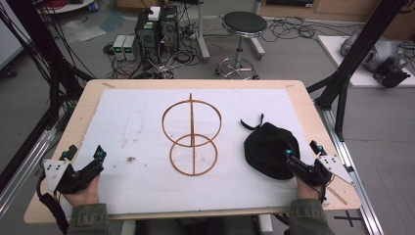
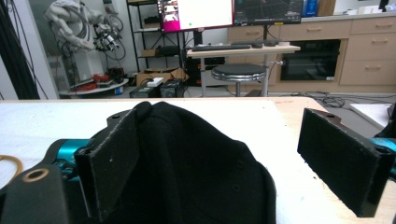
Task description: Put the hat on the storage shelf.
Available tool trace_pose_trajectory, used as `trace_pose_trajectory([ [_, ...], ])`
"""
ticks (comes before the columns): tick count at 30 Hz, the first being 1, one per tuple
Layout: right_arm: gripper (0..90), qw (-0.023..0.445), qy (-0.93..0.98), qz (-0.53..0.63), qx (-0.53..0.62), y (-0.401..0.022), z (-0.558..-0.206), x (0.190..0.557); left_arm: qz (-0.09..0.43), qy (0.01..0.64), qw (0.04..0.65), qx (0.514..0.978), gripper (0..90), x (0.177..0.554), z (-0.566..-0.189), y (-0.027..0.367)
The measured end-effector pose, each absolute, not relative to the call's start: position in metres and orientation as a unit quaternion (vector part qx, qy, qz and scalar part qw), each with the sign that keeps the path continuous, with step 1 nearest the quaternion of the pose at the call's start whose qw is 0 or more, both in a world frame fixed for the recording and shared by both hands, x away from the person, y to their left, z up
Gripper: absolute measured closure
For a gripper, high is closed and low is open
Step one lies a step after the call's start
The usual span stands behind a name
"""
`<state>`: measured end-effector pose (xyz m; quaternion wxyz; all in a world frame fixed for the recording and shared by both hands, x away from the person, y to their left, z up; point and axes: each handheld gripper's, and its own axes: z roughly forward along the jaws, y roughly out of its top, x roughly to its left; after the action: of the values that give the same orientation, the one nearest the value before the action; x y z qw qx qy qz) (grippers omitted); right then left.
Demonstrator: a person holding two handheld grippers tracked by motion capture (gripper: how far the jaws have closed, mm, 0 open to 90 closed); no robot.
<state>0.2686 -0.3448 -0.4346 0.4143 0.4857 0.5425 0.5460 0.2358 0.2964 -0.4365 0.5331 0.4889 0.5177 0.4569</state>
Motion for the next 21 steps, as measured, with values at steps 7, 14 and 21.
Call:
trace_pose_trajectory([
  [7, 12.4, 0.416, 0.548, 0.543, 0.483, -0.3428, -0.434, 0.27, 0.456, 0.517, 0.534, 0.49, 16.6, 0.2366, -0.4368, 0.2958],
  [14, 12.5, 0.409, 0.55, 0.541, 0.487, -0.3425, -0.4341, 0.2714, 0.454, 0.516, 0.535, 0.491, 16.6, 0.2373, -0.437, 0.2959],
  [21, 13.4, 0.393, 0.558, 0.533, 0.5, -0.3416, -0.43, 0.2749, 0.449, 0.518, 0.536, 0.493, 17.0, 0.2386, -0.4377, 0.2964],
])
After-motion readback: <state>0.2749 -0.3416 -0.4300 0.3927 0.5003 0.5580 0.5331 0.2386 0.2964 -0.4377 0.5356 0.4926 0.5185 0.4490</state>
